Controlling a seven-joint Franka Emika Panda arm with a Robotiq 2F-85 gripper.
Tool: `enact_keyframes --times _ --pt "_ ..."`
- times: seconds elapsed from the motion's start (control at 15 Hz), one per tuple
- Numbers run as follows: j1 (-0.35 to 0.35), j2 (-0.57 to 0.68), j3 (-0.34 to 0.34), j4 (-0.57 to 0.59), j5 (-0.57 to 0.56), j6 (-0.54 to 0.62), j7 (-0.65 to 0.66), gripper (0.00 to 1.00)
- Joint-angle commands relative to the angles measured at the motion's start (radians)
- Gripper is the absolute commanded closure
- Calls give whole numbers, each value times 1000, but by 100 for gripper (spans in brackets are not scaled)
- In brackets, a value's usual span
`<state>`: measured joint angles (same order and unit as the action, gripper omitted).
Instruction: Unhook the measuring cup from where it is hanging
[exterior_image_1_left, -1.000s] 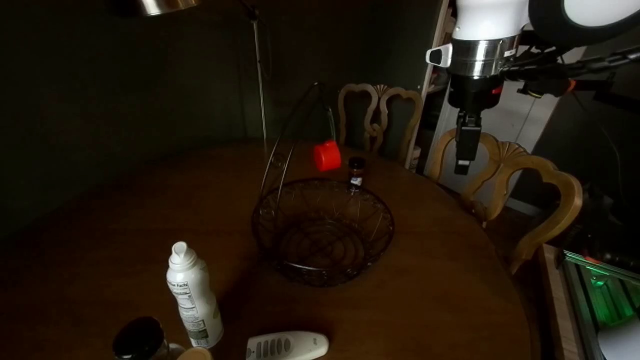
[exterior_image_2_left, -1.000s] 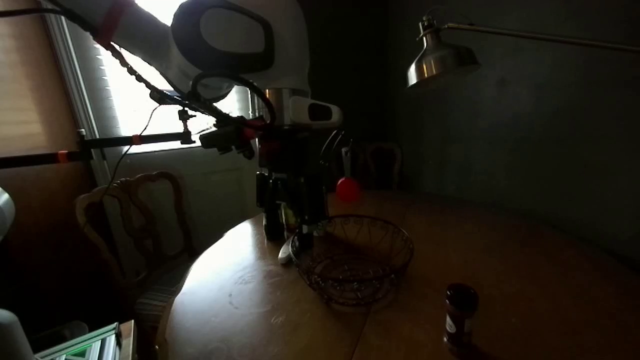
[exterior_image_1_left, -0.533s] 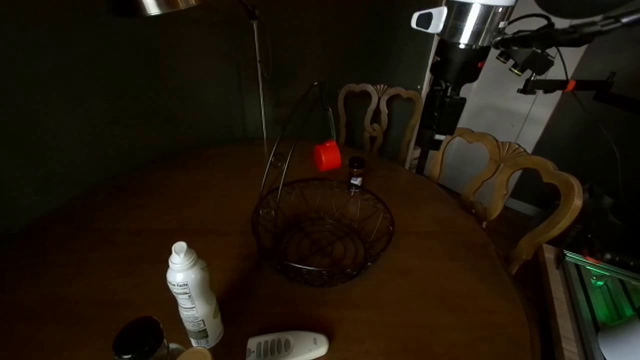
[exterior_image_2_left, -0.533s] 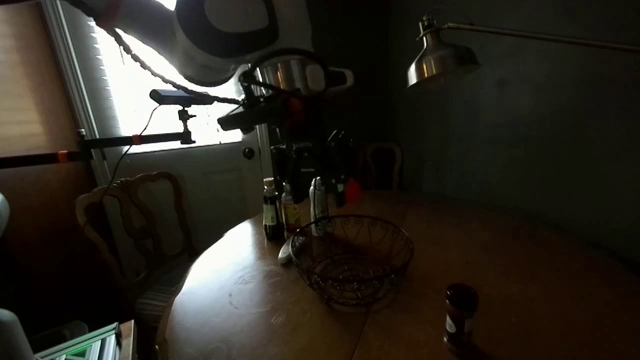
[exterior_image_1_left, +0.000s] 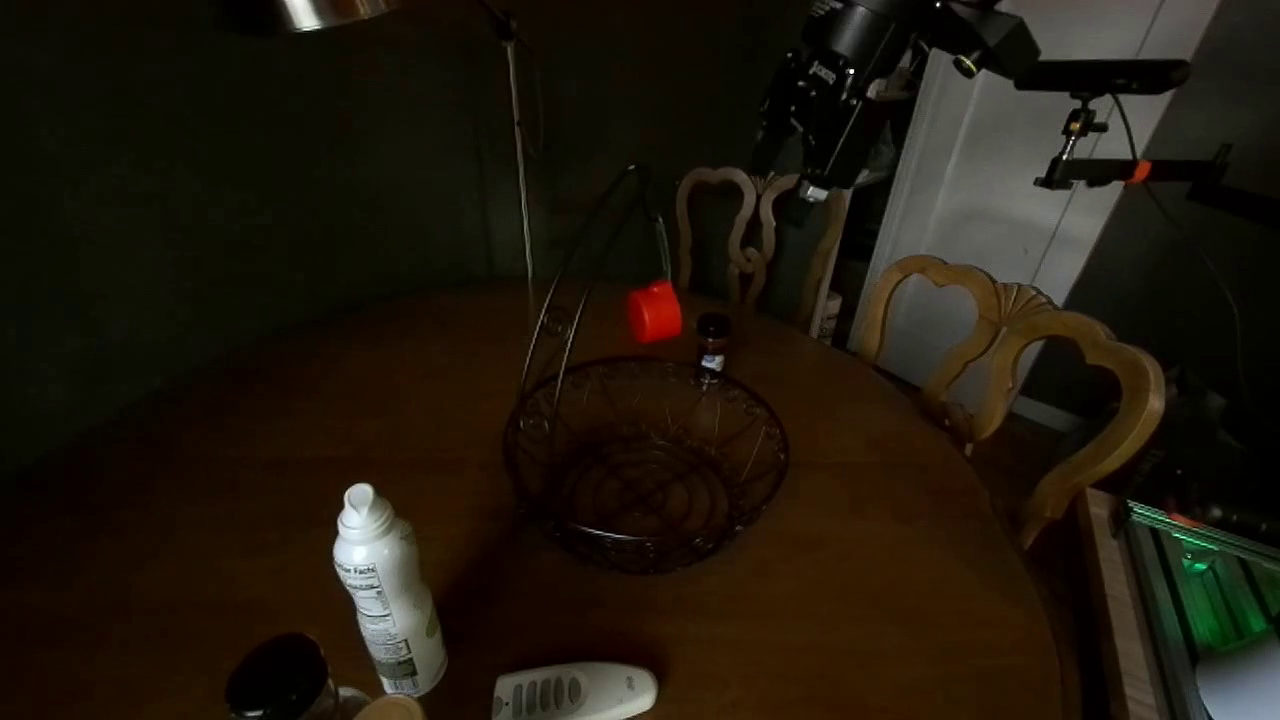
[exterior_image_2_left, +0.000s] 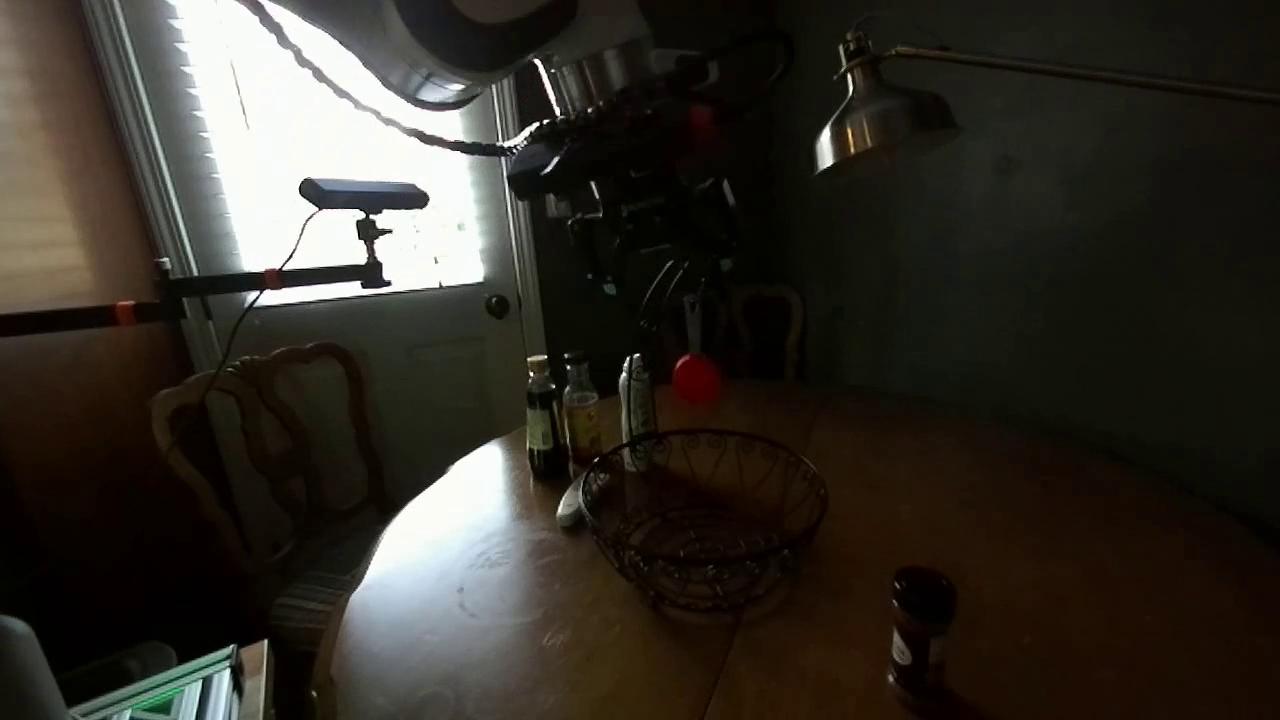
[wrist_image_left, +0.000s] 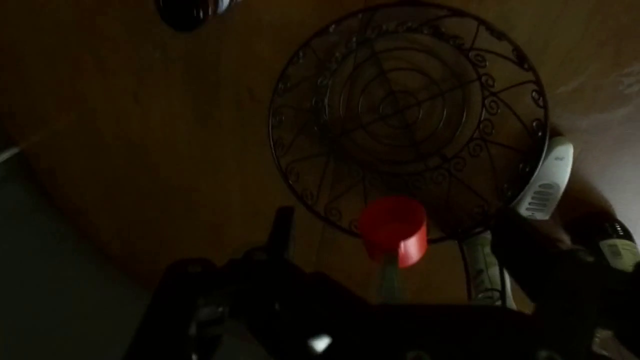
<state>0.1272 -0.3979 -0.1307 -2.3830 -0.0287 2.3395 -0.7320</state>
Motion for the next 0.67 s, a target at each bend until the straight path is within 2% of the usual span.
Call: enact_keyframes --times 0.0,0.2,0.27,0.4,0.6 --pt "77 76 -56 65 145 30 -242 0" --pt "152 122 -133 116 299 10 -465 0" --pt "59 82 -38 76 234 19 -351 0" --pt "76 109 -61 99 285 18 -433 0" --pt "82 120 -65 109 294 18 -448 0"
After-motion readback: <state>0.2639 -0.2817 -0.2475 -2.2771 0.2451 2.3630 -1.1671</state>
